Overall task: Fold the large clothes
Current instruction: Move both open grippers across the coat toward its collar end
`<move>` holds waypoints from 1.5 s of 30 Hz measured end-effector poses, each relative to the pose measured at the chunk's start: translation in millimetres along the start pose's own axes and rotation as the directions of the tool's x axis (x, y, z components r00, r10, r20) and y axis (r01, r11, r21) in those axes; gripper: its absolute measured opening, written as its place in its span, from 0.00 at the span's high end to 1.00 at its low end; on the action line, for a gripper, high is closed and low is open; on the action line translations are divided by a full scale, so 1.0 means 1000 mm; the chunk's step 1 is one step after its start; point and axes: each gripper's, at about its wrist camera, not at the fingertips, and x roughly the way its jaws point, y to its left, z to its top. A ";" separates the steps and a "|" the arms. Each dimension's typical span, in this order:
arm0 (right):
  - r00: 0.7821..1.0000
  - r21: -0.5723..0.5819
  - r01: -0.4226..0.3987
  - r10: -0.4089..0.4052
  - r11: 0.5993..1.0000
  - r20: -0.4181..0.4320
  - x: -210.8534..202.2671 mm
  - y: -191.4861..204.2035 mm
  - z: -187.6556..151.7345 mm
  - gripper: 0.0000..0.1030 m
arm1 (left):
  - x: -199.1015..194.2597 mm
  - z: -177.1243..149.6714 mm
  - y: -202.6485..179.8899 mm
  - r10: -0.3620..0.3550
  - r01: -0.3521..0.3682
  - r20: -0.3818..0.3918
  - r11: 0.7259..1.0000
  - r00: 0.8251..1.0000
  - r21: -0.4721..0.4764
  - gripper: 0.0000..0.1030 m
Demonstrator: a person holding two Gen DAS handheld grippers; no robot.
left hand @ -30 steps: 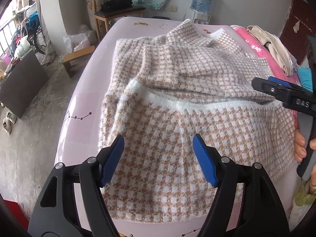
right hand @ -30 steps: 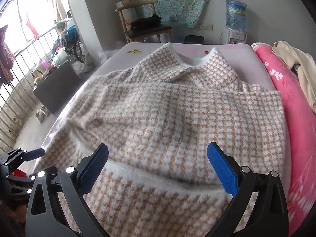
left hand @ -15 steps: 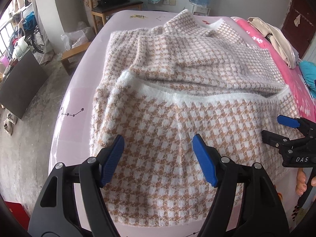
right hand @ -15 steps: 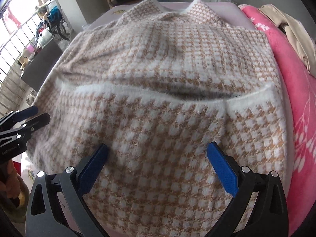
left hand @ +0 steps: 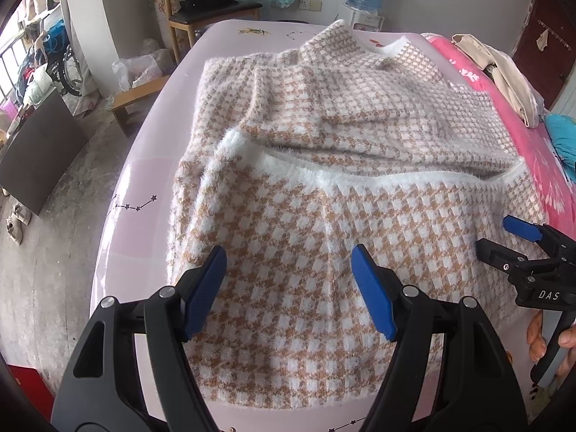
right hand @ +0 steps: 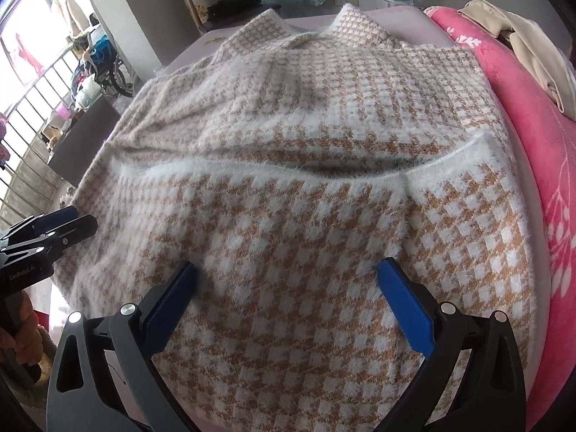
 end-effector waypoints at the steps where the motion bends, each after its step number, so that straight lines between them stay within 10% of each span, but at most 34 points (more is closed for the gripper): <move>1: 1.000 0.000 0.001 -0.001 1.000 -0.005 0.000 0.000 0.000 0.05 | -0.001 0.000 0.000 0.002 -0.001 0.002 1.000 1.000 0.000 0.34; 35: 0.995 -0.029 -0.016 0.018 0.999 0.103 -0.049 0.028 -0.009 0.05 | -0.025 -0.017 -0.015 0.015 -0.016 0.028 1.000 0.999 0.026 0.34; 45: 0.997 -0.140 -0.005 0.016 0.990 0.080 -0.043 0.056 -0.026 0.27 | -0.022 -0.024 -0.013 0.018 -0.019 0.025 0.999 1.000 0.027 0.34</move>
